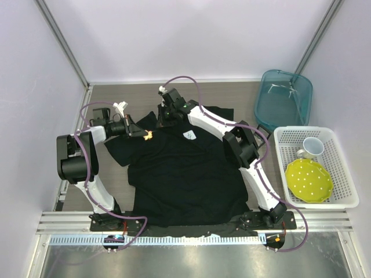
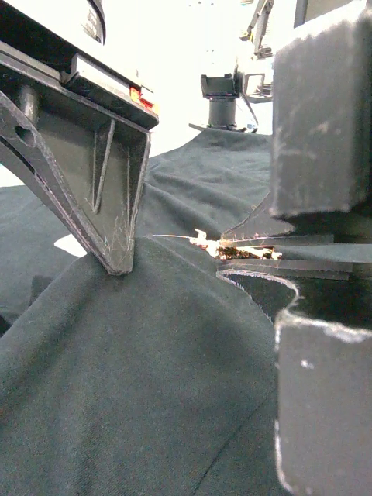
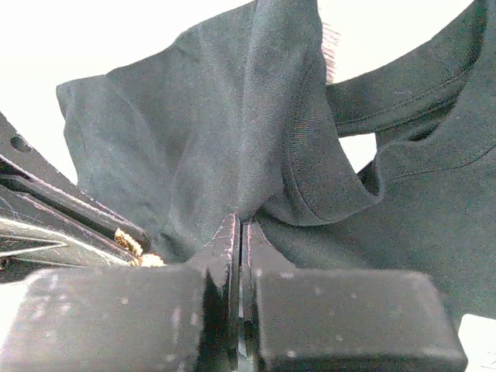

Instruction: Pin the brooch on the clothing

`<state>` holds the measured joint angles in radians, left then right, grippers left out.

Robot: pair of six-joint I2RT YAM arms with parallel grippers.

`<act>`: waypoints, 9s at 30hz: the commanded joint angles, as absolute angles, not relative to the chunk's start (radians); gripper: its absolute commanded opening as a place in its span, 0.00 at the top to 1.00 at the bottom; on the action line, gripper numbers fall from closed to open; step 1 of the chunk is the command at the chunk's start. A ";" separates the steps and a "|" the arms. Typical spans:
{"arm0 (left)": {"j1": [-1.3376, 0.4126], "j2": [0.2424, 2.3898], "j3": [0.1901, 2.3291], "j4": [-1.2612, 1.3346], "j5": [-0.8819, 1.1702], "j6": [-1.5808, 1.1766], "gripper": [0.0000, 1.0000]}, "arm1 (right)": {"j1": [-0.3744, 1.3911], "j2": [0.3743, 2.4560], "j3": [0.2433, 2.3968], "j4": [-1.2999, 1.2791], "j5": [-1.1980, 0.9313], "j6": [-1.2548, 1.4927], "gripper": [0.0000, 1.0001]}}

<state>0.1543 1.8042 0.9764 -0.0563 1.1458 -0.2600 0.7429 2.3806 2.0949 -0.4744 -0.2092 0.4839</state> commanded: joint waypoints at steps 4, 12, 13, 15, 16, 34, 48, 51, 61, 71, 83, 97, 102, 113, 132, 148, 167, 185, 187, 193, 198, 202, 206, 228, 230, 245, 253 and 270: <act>0.153 1.759 0.988 -0.018 1.166 -0.276 0.98 | 0.742 2.319 2.102 -0.422 -0.229 0.459 0.99; 0.153 1.790 1.011 -0.005 1.151 -0.299 0.98 | 0.744 2.306 2.103 -0.410 -0.230 0.423 0.99; 0.153 1.792 1.012 -0.005 1.149 -0.304 0.98 | 0.744 2.303 2.103 -0.410 -0.232 0.419 0.99; 0.153 1.796 1.012 -0.005 1.149 -0.308 0.98 | 0.746 2.298 2.102 -0.408 -0.233 0.410 0.99; 0.153 1.799 1.014 -0.005 1.149 -0.310 0.98 | 0.746 2.296 2.102 -0.408 -0.236 0.408 0.99; 0.153 1.822 1.019 -0.006 1.140 -0.324 0.98 | 0.752 2.278 2.092 -0.400 -0.256 0.394 0.99; 0.153 1.812 1.014 0.003 1.137 -0.313 0.98 | 0.753 2.209 1.961 -0.272 -0.255 0.348 0.99; 0.153 1.818 1.012 -0.021 1.132 -0.298 0.98 | 0.753 2.183 1.930 -0.245 -0.262 0.342 0.99; 0.152 1.792 0.996 -0.052 1.170 -0.255 0.98 | 0.753 2.148 1.890 -0.204 -0.259 0.270 0.99; 0.150 1.641 0.983 -0.089 1.169 -0.226 0.98 | 0.753 2.135 1.871 -0.192 -0.275 0.247 0.99; 0.124 1.675 1.014 -0.192 1.100 -0.160 0.98 | 0.756 2.120 1.862 -0.187 -0.273 0.250 0.99; 0.120 1.695 1.040 -0.201 1.103 -0.158 0.98 | 0.764 2.106 1.847 -0.183 -0.275 0.235 0.99; 0.120 1.669 1.025 -0.192 1.121 -0.158 0.98 | 0.764 2.111 1.845 -0.183 -0.264 0.232 0.99; 0.120 1.651 1.019 -0.172 1.104 -0.172 0.98 | 0.767 2.111 1.845 -0.186 -0.264 0.224 0.99; 0.121 1.638 1.039 -0.224 1.115 -0.143 0.98 | 0.769 2.112 1.850 -0.187 -0.255 0.222 0.99; 0.147 1.620 1.046 -0.318 1.150 -0.075 0.98 | 0.767 2.117 1.850 -0.187 -0.253 0.212 0.99; 0.152 1.657 1.075 -0.244 1.134 -0.144 0.97 | 0.767 2.109 1.847 -0.183 -0.288 0.209 0.99; 0.150 1.687 1.074 -0.219 1.100 -0.167 0.97 | 0.769 2.103 1.850 -0.176 -0.293 0.219 0.99; 0.150 1.690 1.077 -0.212 1.103 -0.176 0.97 | 0.769 2.105 1.850 -0.175 -0.296 0.221 0.99; 0.147 1.703 1.077 -0.178 1.120 -0.215 0.97 | 0.770 2.111 1.856 -0.172 -0.298 0.225 0.99; 0.140 1.701 1.072 -0.175 1.132 -0.213 0.97 | 0.769 2.114 1.859 -0.172 -0.301 0.226 0.99; 0.137 1.698 1.062 -0.175 1.140 -0.212 0.97 | 0.769 2.114 1.859 -0.170 -0.298 0.230 0.99; 0.137 1.689 1.055 -0.173 1.143 -0.209 0.98 | 0.765 2.114 1.859 -0.170 -0.288 0.229 0.99; 0.120 1.709 1.065 -0.172 1.129 -0.216 0.97 | 0.767 2.106 1.856 -0.166 -0.314 0.238 0.99; 0.117 1.709 1.069 -0.172 1.126 -0.216 0.97 | 0.767 2.108 1.858 -0.164 -0.318 0.236 0.99; 0.097 1.759 1.103 -0.173 1.124 -0.232 0.97 | 0.769 2.100 1.850 -0.163 -0.342 0.238 0.99; 0.097 1.770 1.132 -0.167 1.126 -0.239 0.97 | 0.773 2.095 1.838 -0.170 -0.342 0.216 0.99; 0.063 1.782 1.134 -0.158 1.120 -0.241 0.97 | 0.788 2.114 1.861 -0.169 -0.344 0.222 0.99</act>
